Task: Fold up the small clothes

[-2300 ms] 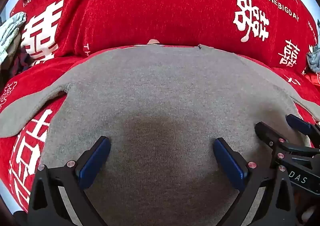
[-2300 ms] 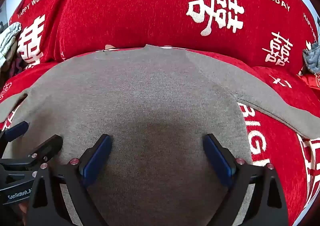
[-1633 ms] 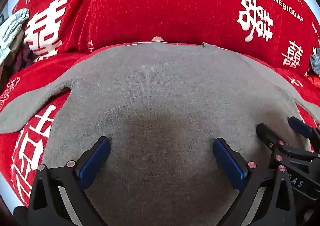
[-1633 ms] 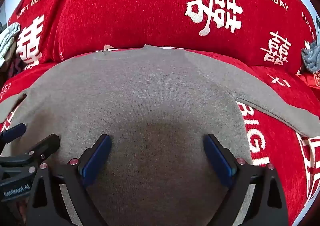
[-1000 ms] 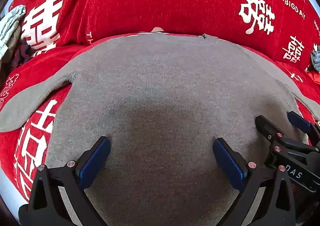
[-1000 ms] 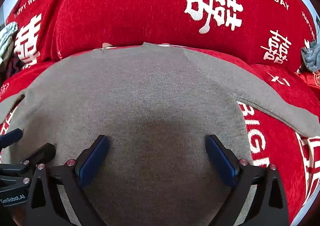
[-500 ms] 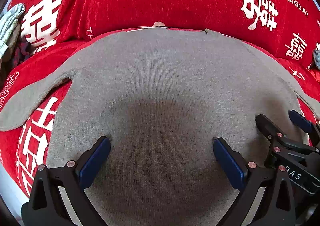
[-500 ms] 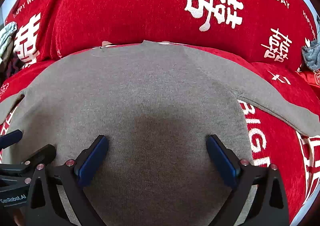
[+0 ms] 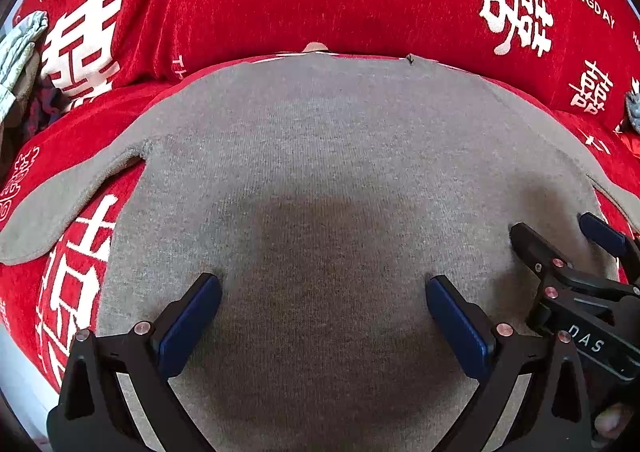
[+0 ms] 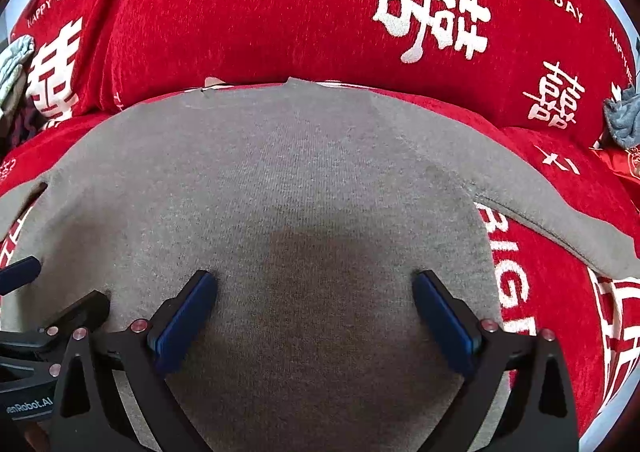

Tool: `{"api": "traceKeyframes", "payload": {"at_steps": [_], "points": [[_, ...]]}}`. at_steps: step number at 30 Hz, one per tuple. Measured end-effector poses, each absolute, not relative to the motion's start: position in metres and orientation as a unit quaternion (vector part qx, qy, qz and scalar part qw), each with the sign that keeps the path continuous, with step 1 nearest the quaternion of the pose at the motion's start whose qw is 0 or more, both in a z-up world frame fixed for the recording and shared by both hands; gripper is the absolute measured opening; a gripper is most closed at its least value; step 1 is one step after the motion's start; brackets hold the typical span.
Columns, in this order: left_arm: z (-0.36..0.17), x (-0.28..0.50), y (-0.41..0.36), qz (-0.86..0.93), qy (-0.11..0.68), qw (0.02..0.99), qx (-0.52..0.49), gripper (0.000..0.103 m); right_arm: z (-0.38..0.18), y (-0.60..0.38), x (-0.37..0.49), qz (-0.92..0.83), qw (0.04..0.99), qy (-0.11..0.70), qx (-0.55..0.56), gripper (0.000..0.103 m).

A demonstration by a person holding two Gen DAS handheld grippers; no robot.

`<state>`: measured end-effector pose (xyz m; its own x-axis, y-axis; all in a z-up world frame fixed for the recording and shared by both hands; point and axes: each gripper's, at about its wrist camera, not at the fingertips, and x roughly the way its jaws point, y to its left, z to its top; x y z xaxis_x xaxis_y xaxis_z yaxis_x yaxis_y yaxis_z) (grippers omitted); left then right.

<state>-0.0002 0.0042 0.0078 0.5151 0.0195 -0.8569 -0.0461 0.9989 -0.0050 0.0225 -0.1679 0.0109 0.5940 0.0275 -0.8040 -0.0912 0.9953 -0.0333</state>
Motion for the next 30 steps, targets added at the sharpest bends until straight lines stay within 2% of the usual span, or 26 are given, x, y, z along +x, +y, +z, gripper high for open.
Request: {"api": "traceKeyframes", "payload": {"at_steps": [4, 15, 30], "points": [[0.013, 0.004, 0.004, 0.021, 0.510, 0.860, -0.011, 0.103, 0.018, -0.171, 0.025, 0.034, 0.887, 0.460, -0.026, 0.100], [0.041, 0.017, 0.008, 0.056, 0.489, 0.870, -0.017, 0.103, 0.055, -0.191, 0.030, 0.003, 0.909, 0.416, -0.019, 0.100], [0.063, 0.034, -0.047, 0.053, 0.466, 0.883, 0.031, 0.103, 0.075, -0.242, 0.035, -0.034, 0.918, 0.395, -0.002, 0.100]]}}
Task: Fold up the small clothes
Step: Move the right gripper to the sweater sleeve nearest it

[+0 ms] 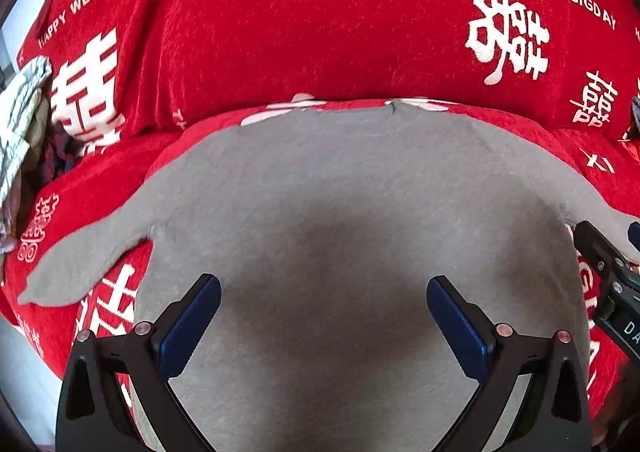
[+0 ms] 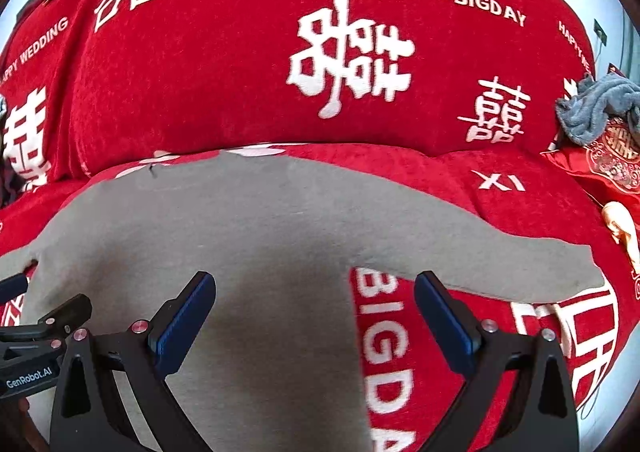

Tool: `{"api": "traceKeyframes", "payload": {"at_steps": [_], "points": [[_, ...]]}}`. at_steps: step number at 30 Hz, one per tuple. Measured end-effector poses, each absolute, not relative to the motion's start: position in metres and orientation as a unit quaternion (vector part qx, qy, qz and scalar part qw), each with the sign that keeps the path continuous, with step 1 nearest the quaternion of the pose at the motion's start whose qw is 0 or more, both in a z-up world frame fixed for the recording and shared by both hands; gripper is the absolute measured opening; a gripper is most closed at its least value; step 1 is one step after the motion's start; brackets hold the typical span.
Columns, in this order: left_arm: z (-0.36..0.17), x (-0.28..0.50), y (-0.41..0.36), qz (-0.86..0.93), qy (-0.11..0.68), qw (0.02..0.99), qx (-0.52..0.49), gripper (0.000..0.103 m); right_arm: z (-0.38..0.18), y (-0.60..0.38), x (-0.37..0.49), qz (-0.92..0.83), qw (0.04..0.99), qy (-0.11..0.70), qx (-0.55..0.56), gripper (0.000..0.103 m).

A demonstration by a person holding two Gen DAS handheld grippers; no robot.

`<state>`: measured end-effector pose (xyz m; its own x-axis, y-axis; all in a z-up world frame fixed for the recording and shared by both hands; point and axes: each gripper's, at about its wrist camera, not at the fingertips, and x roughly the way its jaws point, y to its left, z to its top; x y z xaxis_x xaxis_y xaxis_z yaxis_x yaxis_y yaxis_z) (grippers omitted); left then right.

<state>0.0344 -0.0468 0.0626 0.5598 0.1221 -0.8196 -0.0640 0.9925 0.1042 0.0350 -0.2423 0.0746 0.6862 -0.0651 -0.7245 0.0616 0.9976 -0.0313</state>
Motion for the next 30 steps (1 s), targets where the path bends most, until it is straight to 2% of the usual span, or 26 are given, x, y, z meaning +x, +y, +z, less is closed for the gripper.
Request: {"api": "traceKeyframes", "payload": {"at_steps": [30], "points": [[0.070, 0.083, -0.200, -0.012, 0.465, 0.882, 0.074, 0.103, 0.077, -0.405, 0.029, -0.160, 0.901, 0.400, 0.044, 0.100]]}}
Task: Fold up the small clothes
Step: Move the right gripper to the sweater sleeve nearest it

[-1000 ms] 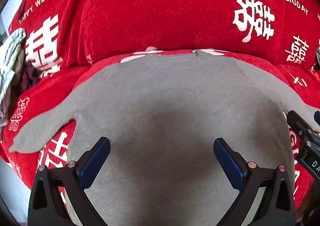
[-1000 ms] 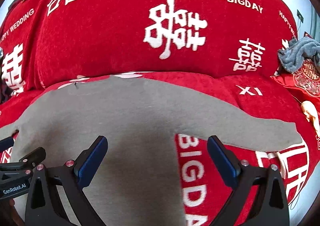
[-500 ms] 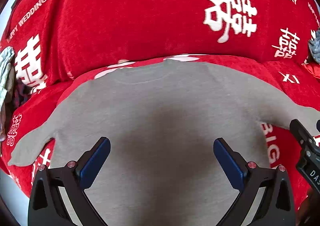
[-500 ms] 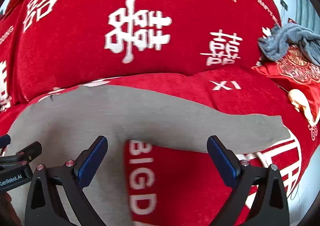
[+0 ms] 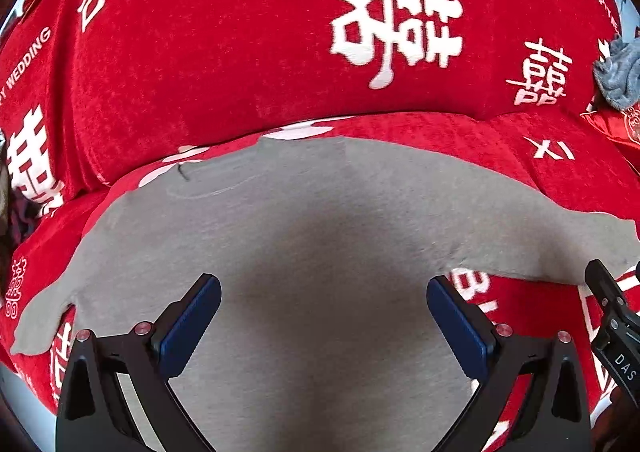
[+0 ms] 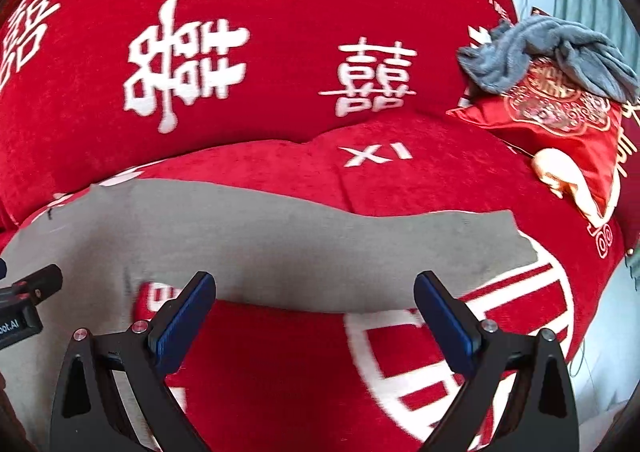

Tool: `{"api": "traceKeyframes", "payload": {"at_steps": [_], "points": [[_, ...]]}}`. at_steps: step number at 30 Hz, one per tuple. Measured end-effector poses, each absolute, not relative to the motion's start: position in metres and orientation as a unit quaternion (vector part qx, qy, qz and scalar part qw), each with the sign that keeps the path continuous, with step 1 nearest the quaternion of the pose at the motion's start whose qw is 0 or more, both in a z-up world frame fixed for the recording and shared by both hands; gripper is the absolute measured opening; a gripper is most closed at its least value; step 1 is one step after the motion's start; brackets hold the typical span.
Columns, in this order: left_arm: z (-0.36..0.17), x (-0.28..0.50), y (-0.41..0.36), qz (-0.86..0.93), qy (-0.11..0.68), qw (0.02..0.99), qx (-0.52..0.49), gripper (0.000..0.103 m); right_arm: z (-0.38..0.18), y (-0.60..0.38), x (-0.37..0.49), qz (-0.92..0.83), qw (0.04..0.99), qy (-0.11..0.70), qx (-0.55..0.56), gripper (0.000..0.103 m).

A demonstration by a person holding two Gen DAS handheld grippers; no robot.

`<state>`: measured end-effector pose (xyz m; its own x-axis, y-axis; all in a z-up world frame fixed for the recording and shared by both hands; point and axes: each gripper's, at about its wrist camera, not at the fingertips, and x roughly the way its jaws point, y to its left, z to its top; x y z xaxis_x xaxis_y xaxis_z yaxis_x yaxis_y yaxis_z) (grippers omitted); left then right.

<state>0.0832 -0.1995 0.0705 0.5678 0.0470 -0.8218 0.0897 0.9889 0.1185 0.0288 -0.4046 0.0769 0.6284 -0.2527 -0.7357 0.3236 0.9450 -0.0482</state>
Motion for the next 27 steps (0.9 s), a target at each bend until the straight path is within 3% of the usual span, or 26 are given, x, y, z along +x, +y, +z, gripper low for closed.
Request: {"api": "traceKeyframes", "payload": {"at_steps": [27], "points": [[0.052, 0.098, -0.284, -0.043, 0.478, 0.872, 0.099, 0.103, 0.045, -0.557, -0.001, -0.289, 0.848, 0.429, 0.117, 0.100]]}}
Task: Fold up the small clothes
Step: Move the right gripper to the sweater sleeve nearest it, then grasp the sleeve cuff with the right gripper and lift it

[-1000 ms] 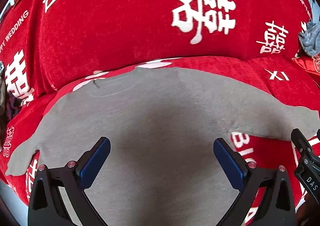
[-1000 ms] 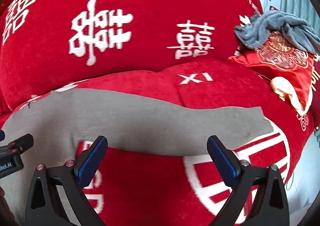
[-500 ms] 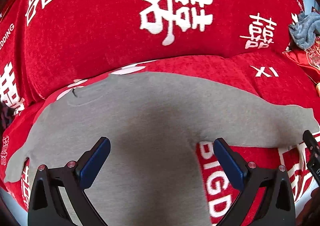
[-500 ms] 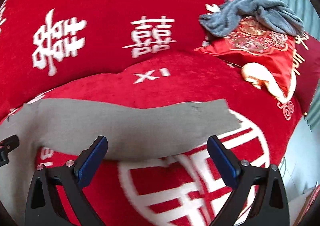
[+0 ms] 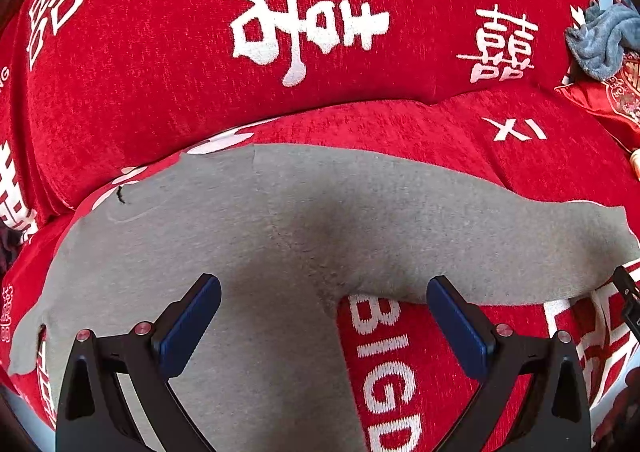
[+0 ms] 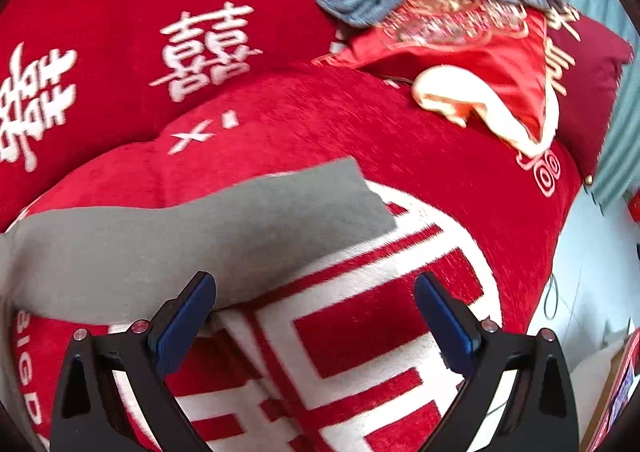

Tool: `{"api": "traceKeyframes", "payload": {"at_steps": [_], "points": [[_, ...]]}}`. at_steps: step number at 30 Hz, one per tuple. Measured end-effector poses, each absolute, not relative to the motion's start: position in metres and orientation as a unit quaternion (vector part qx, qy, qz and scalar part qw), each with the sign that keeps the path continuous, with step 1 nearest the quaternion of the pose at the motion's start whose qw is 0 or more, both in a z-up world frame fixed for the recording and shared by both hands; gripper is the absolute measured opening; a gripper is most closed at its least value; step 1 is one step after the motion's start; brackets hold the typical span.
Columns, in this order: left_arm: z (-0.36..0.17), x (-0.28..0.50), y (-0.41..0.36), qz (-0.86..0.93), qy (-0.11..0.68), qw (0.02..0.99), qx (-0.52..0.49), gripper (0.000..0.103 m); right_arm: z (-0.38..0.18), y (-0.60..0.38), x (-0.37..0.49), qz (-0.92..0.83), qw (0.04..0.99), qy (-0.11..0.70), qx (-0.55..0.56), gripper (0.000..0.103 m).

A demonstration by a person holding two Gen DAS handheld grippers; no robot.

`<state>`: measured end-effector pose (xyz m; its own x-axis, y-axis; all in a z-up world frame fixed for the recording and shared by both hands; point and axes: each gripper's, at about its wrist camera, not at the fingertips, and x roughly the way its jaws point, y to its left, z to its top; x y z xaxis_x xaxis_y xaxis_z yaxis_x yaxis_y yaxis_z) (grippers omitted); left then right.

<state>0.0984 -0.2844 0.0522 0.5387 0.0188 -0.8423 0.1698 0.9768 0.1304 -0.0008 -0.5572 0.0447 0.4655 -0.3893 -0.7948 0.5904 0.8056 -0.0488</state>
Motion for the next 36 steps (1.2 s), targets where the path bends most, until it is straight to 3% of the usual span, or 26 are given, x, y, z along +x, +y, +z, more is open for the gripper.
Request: {"api": "traceKeyframes", "payload": {"at_steps": [14, 17, 18, 19, 21, 22, 28, 36], "points": [[0.034, 0.119, -0.275, -0.026, 0.493, 0.865, 0.093, 0.103, 0.026, -0.571, 0.036, -0.299, 0.853, 0.422, 0.075, 0.097], [0.030, 0.125, -0.272, -0.021, 0.498, 0.862, 0.088, 0.103, 0.025, -0.568, 0.039, -0.304, 0.854, 0.419, 0.045, 0.087], [0.030, 0.126, -0.271, -0.020, 0.499, 0.862, 0.087, 0.103, 0.026, -0.565, 0.038, -0.297, 0.861, 0.411, 0.033, 0.074], [0.029, 0.128, -0.270, -0.018, 0.499, 0.862, 0.086, 0.103, 0.028, -0.562, 0.038, -0.288, 0.866, 0.407, 0.029, 0.051], [0.028, 0.130, -0.268, -0.017, 0.500, 0.861, 0.085, 0.103, 0.030, -0.556, 0.042, -0.265, 0.873, 0.409, 0.023, 0.021], [0.028, 0.130, -0.267, -0.016, 0.500, 0.861, 0.086, 0.103, 0.031, -0.554, 0.043, -0.262, 0.874, 0.408, 0.024, 0.015], [0.034, 0.137, -0.255, -0.006, 0.493, 0.866, 0.083, 0.103, 0.051, -0.556, 0.027, -0.254, 0.893, 0.364, 0.072, 0.008], [0.018, 0.158, -0.236, 0.015, 0.520, 0.851, 0.073, 0.103, 0.076, -0.560, 0.012, -0.250, 0.905, 0.327, 0.105, 0.007]]}}
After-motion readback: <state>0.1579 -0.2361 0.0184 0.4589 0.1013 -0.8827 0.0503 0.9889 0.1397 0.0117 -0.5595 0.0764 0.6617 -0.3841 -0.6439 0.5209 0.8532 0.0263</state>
